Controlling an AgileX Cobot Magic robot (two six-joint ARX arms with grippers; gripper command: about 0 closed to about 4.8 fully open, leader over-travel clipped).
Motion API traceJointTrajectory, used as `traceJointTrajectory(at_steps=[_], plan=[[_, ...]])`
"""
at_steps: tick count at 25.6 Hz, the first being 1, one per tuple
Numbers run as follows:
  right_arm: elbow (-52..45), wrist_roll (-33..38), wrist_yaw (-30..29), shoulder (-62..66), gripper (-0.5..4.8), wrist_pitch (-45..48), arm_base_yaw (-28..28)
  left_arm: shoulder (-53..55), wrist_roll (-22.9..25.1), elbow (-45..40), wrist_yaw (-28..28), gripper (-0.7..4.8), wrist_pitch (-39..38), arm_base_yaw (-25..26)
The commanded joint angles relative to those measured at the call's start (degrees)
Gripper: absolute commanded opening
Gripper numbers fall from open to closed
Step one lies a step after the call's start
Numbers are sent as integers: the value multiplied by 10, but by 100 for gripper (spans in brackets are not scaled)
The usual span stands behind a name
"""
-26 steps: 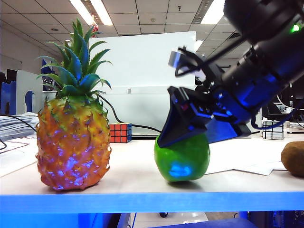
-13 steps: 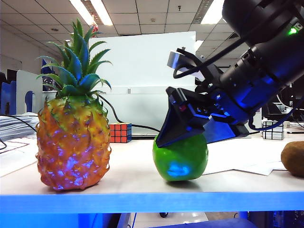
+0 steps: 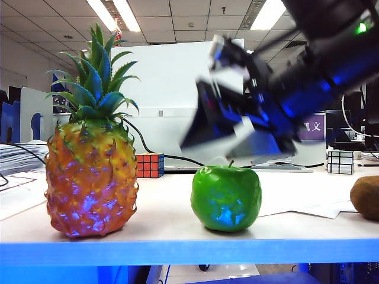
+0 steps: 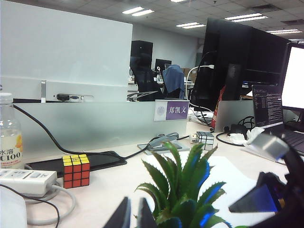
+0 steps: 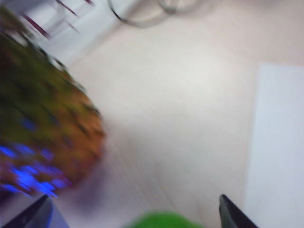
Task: Arrange all the fruits from large to small from left to right in a row.
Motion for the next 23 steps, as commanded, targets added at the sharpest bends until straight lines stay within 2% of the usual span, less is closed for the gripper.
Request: traceJointTrajectory(at_steps=[1, 3, 5, 7, 9, 11, 14, 23], plan=[[24, 7, 7, -42, 479, 17, 0, -1, 2, 1, 2, 35, 5, 0], [24, -24, 75, -90, 479, 4, -9, -1, 2, 1, 2, 35, 5, 0], [24, -67, 148, -148, 479, -71, -36, -1, 2, 1, 2, 35, 5, -1], [24, -90, 182, -206, 479, -200, -72, -1, 2, 1, 2, 35, 5, -1], [23, -92, 190, -251, 479, -318, -104, -1, 2, 1, 2, 35, 6, -1], [17, -101, 209, -276, 479, -379, -120, -1, 2, 1, 2, 35, 8, -1], [10, -132, 288, -281, 479, -419, -125, -1, 2, 1, 2, 35, 9, -1], [5, -117, 321, -277, 479, -439, -129, -1, 2, 1, 2, 35, 11, -1]])
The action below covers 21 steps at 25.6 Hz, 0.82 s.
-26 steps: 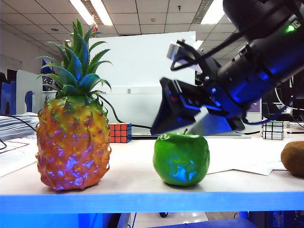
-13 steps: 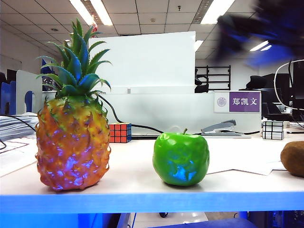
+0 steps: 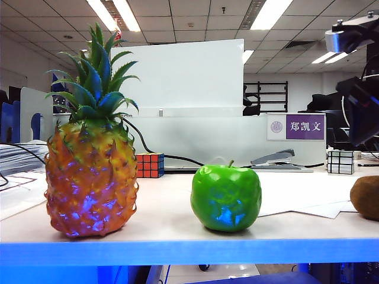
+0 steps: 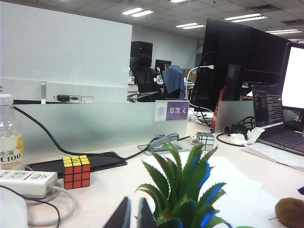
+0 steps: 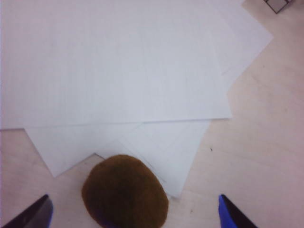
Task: Arrange all the fruits from large to small from left to right in a row.
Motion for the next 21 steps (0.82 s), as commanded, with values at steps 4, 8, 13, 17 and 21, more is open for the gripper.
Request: traceJointTrajectory(at_steps=[4, 8, 13, 17, 21], plan=[[-5, 19, 7, 2, 479, -19, 0, -1, 1, 1, 2, 35, 14, 0], [-7, 23, 7, 17, 479, -28, 0, -1, 0, 1, 2, 35, 23, 0], [-7, 25, 9, 63, 479, -26, -1, -1, 0, 1, 11, 35, 23, 0], [-7, 38, 21, 104, 479, -19, -1, -1, 0, 1, 11, 35, 23, 0], [-7, 45, 26, 129, 479, -11, -1, -1, 1, 1, 11, 35, 23, 0]])
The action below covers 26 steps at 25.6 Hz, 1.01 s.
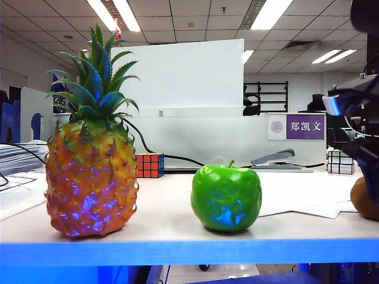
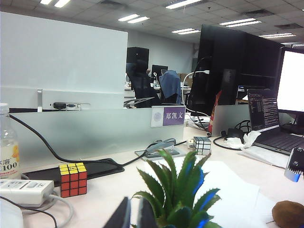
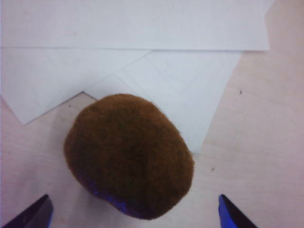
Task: Arrange all the fruits from large to small from left to right in a row.
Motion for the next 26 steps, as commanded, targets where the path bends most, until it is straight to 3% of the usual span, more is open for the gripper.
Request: traceJointTrajectory(at_steps=[1, 7, 11, 12, 17, 21, 26], plan=[[2, 7, 10, 15, 479, 19, -1, -1, 1, 1, 2, 35, 7, 0], [2, 14, 33, 20, 479, 30, -2, -1, 3, 1, 2, 35, 8, 0], [2, 17, 38, 20, 254, 30, -15, -1, 3, 1, 2, 35, 8, 0], [2, 19, 39, 20, 229, 30, -20, -1, 3, 1, 2, 35, 8, 0], [2, 23, 31, 20, 190, 29, -50, -1, 3, 1, 2, 35, 8, 0], [2, 24, 21, 20, 60, 33, -55, -1, 3, 1, 2, 35, 8, 0], [2, 26, 18, 20, 56, 36, -55, -1, 3, 1, 2, 35, 8, 0]])
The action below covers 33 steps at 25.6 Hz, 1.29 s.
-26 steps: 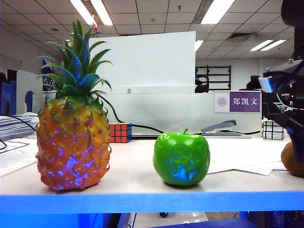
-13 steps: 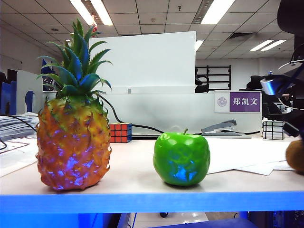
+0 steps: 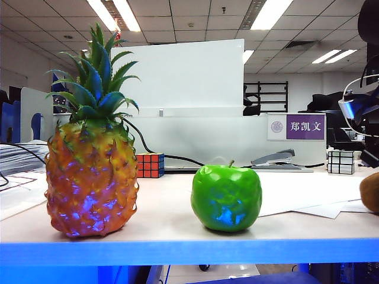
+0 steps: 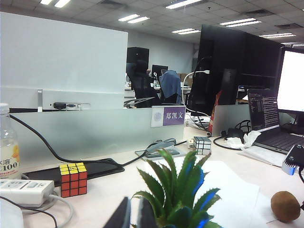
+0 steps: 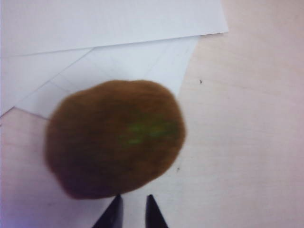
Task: Arrange all the fruits from large to small from left to right in a row.
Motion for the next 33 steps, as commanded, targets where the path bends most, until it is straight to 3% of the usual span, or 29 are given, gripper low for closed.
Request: traceJointTrajectory(at_steps=[1, 2, 4, 5, 6, 30, 32, 33], plan=[[2, 7, 1, -1, 78, 9, 0, -1, 2, 1, 2, 35, 8, 0], [2, 10, 0, -1, 136, 9, 0, -1, 2, 1, 2, 35, 8, 0], [2, 10, 0, -2, 342, 11, 0, -1, 2, 1, 2, 35, 8, 0], [2, 10, -2, -2, 402, 12, 0, -1, 2, 1, 2, 35, 8, 0], [2, 10, -3, -2, 423, 13, 0, -1, 2, 1, 2, 35, 8, 0], [2, 13, -11, 56, 422, 64, -4, -1, 5, 1, 2, 35, 8, 0], [2, 15, -11, 63, 405, 64, -4, -1, 6, 1, 2, 35, 8, 0], [2, 15, -11, 65, 372, 65, -4, -1, 6, 1, 2, 35, 8, 0]])
